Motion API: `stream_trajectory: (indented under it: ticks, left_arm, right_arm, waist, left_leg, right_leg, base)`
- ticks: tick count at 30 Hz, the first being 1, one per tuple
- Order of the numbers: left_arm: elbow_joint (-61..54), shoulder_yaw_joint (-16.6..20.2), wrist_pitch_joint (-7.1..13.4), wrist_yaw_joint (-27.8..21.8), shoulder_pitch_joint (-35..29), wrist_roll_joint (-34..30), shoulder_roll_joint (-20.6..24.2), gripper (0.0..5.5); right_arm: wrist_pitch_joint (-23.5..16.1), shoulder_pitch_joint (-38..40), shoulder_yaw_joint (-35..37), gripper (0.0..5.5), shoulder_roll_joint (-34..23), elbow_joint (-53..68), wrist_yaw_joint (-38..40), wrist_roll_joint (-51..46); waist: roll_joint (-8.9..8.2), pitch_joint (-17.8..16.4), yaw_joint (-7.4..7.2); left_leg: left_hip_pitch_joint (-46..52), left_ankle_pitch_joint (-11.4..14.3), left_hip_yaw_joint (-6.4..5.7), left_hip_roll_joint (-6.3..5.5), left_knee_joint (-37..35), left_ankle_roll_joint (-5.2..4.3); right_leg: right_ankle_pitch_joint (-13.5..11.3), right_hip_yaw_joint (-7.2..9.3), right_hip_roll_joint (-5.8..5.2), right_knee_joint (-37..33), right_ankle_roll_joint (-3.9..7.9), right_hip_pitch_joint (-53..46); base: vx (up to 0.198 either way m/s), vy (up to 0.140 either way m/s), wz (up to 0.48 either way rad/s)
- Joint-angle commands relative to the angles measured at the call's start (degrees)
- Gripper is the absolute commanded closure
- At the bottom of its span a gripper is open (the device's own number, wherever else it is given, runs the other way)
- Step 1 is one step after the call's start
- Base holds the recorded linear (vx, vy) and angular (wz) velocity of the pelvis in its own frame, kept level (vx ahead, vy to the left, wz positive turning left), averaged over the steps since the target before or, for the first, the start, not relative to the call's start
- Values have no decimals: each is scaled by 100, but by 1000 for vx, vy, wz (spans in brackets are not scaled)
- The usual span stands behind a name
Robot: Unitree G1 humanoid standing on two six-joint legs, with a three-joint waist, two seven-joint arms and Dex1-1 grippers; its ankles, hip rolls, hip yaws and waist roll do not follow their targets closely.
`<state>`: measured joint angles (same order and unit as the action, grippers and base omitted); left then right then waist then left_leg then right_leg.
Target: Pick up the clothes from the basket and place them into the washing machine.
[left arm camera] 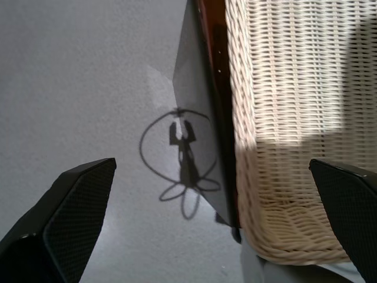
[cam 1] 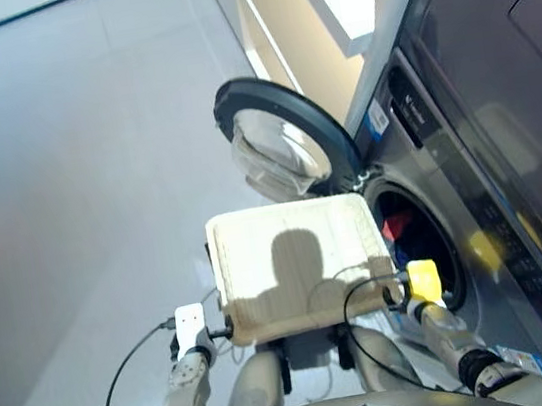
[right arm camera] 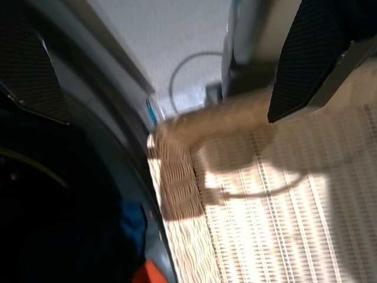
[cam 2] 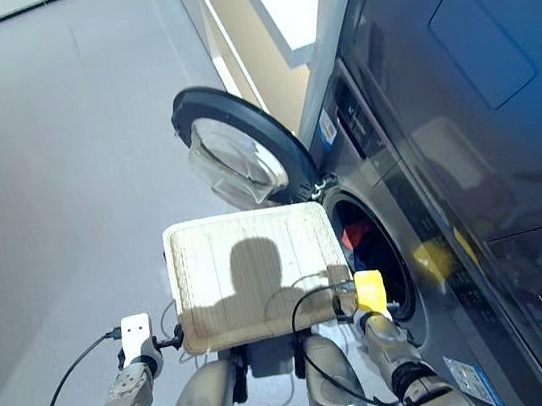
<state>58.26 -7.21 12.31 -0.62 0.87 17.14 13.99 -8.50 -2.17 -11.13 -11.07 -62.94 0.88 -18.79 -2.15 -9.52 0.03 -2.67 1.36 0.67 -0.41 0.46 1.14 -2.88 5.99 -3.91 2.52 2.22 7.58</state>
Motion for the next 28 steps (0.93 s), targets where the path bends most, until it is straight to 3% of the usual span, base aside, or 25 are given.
stream_trajectory:
  ticks: [1,6,11,28]
  left_arm:
    - [248,256,21,92,219,-392,-54,0]
    - [482,391,-60,143,337,-505,-173,0]
    - [696,254,-154,89,385,-801,-281,0]
    - [1047,207,-265,-63,382,-717,-372,0]
  right_arm:
    - [29,309,114,0,111,-146,-67,217]
    - [122,576,192,0,179,-581,-29,531]
    - [155,663,349,0,239,-796,-23,339]
    - [238,521,192,0,313,-1029,-86,441]
  waist:
    - [-20,315,-24]
    - [-28,613,-58]
    - [17,811,-89]
    - [-8,1008,-99]
  left_leg:
    - [-4,-296,336,-131,-150,-188]
    - [359,-307,426,-117,-373,-209]
    - [601,-356,509,-97,-545,-208]
    - [943,-302,408,-19,-546,-227]
  right_leg:
    - [-101,41,-26,-72,457,-262]
    - [-153,-44,13,-341,489,-598]
    - [-184,-162,62,-499,493,-795]
    - [-6,-109,105,-411,434,-1178]
  base:
    - [76,22,-171]
    - [10,5,-33]
    - [0,0,0]
    - [0,0,0]
